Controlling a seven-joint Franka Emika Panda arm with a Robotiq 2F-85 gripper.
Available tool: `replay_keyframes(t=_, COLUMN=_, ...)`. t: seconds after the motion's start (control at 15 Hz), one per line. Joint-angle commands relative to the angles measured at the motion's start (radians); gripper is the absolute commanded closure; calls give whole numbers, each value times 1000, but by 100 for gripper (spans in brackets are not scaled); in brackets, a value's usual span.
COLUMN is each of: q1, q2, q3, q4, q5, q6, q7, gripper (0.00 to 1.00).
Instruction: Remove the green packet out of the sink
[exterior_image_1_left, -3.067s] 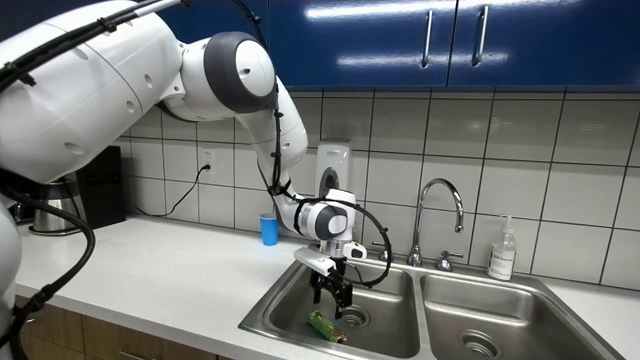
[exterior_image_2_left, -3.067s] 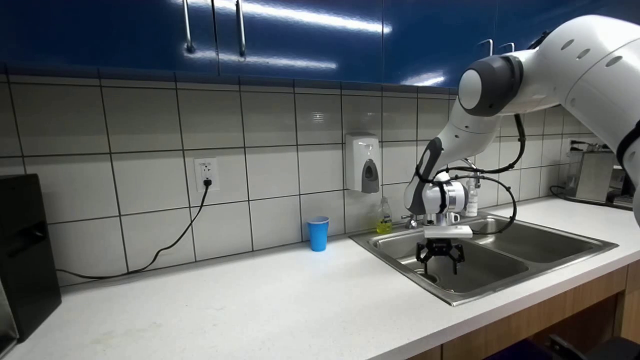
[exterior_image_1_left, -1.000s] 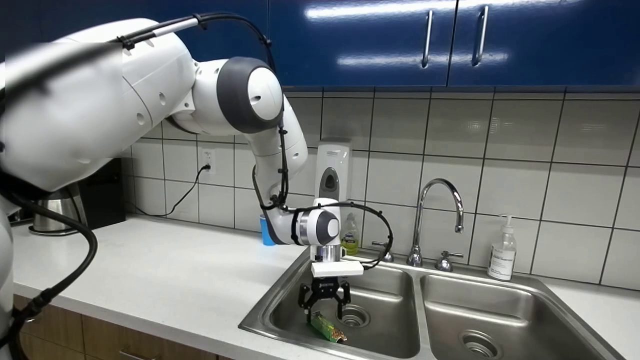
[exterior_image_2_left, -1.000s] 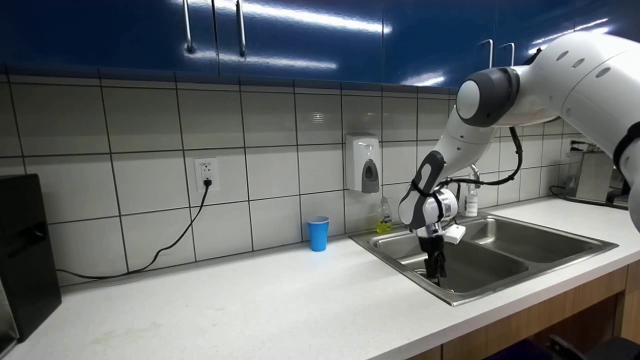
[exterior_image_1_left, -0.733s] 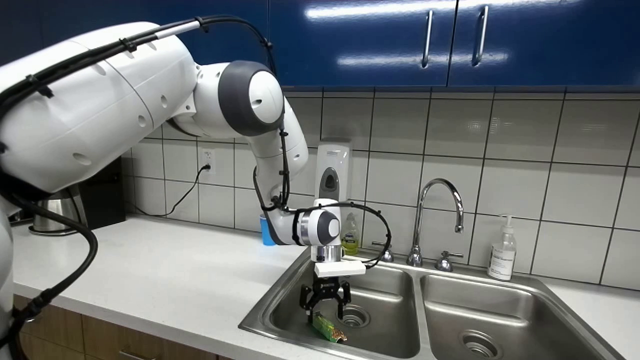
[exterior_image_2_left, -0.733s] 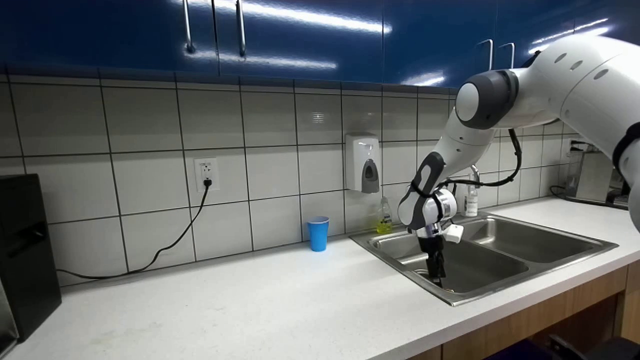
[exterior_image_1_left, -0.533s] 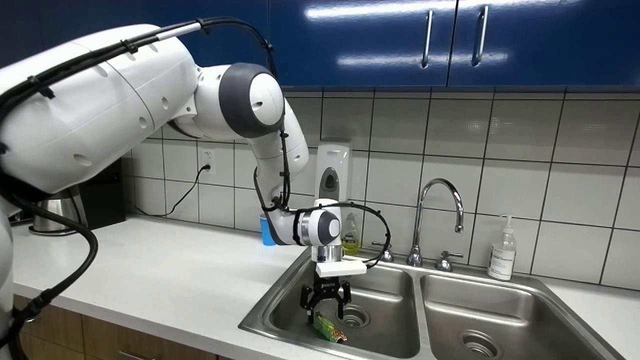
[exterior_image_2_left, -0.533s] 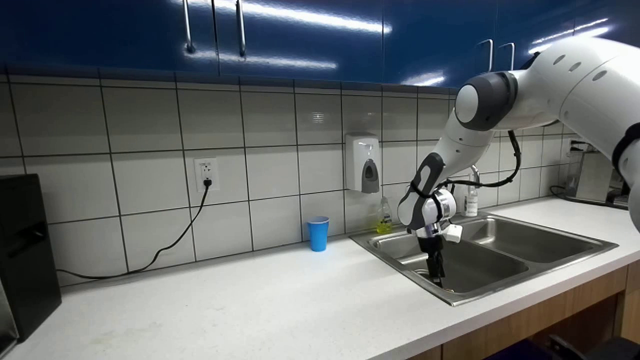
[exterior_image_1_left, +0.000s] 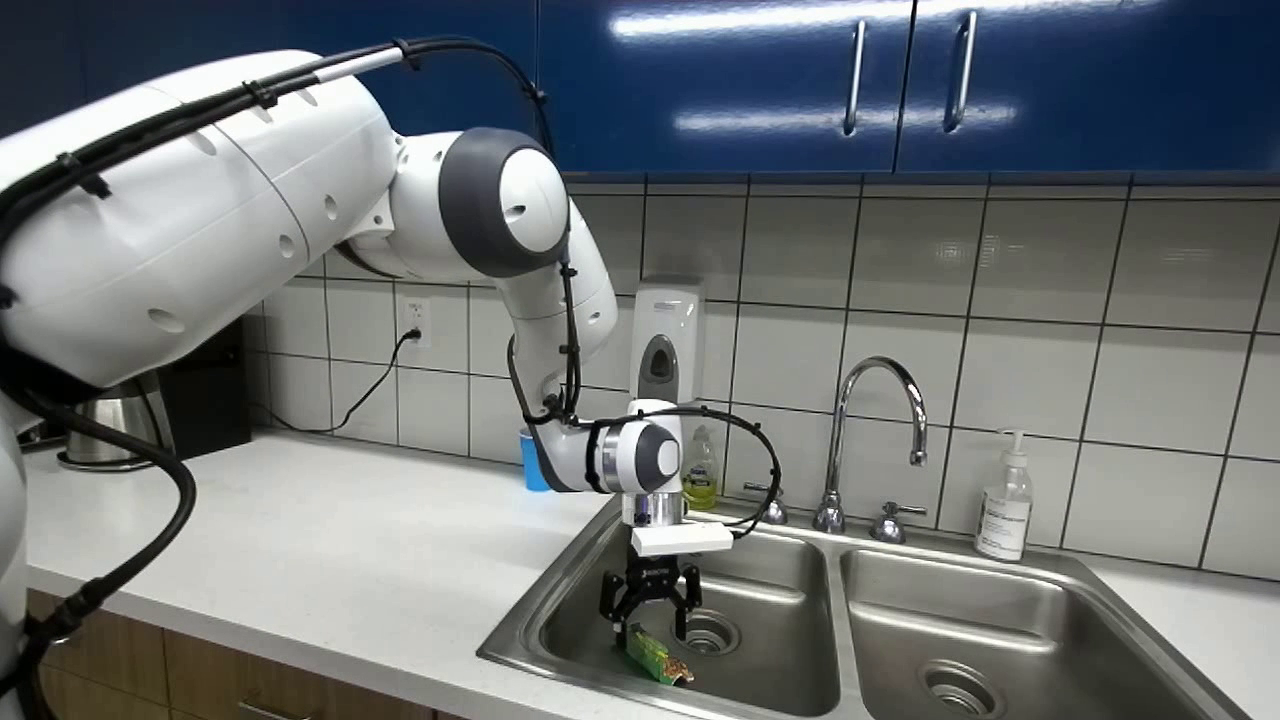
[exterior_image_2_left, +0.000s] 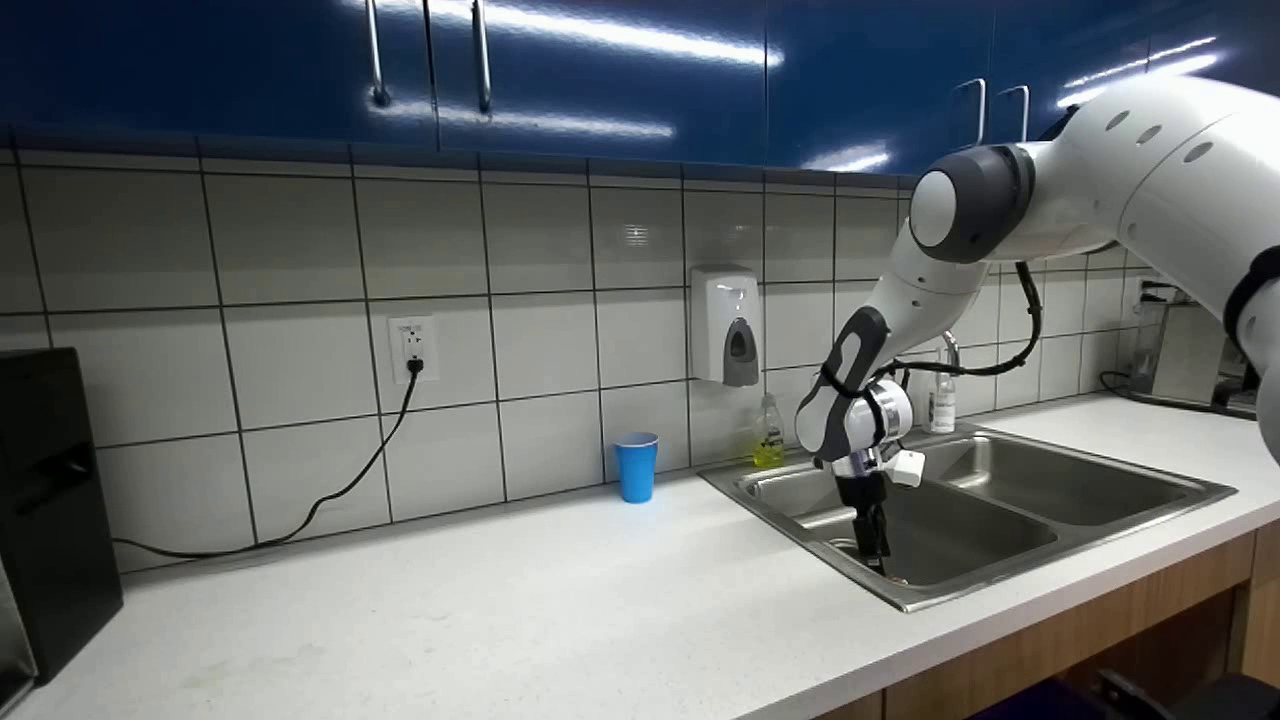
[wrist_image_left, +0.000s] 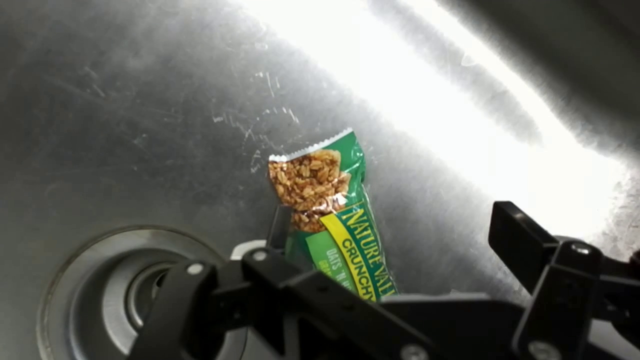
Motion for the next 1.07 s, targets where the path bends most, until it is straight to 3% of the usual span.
replay_keyframes(t=0.0, q1=-4, q2=3, q3=4, q4=6, q5=-4, q6=-4, q7=2, gripper=0)
replay_keyframes(t=0.47, q1=-2, q2=13, q3=1, q4=16, q5=-21, q6=7, q7=-17, gripper=0)
replay_keyframes(t=1.0, q1=-18, q2=32, q3=17, q4=7, q5=-43, q6=110, q7=-106, gripper=0)
